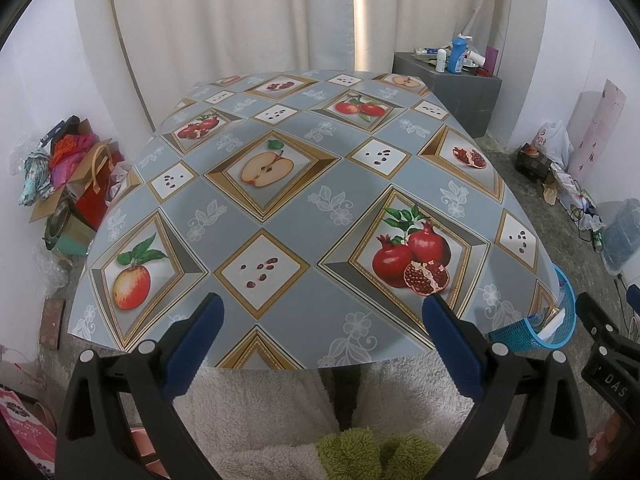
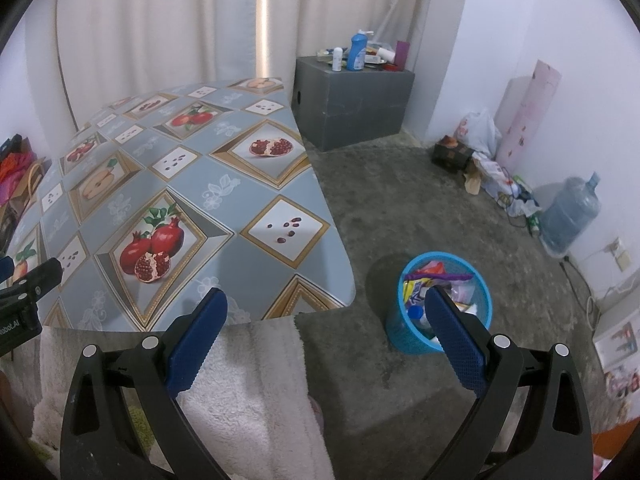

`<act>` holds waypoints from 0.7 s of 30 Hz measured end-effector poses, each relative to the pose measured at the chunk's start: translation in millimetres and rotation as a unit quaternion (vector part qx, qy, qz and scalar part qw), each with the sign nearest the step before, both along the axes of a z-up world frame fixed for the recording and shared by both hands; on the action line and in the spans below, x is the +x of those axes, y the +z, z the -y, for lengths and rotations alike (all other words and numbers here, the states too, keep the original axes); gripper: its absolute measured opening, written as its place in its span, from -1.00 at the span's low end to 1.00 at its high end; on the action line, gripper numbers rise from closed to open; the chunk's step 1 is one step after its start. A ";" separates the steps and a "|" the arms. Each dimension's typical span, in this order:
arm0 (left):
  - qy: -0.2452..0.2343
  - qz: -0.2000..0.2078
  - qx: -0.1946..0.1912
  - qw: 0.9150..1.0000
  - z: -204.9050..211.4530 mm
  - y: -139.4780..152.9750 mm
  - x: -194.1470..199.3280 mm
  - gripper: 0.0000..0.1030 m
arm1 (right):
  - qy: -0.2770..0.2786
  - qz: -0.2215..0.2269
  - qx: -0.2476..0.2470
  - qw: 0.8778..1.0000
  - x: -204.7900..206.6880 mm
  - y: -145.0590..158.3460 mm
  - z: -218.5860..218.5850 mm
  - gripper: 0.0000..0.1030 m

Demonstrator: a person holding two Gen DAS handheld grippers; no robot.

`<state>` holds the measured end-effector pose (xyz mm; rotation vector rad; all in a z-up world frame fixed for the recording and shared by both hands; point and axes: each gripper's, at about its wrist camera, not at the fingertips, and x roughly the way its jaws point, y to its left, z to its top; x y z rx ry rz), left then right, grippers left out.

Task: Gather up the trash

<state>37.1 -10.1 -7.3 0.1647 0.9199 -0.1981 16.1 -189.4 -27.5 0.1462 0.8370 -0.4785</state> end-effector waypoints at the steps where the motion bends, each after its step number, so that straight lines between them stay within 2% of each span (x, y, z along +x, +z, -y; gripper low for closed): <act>1: 0.000 0.000 0.000 1.000 -0.1 0.0 0.2 0.89 | 0.000 0.000 0.000 1.000 0.1 -0.1 -0.3 0.84; 21: 0.000 0.000 0.000 1.000 -0.2 -0.2 -0.4 0.89 | 0.000 0.000 -0.001 1.000 1.8 0.5 -0.3 0.84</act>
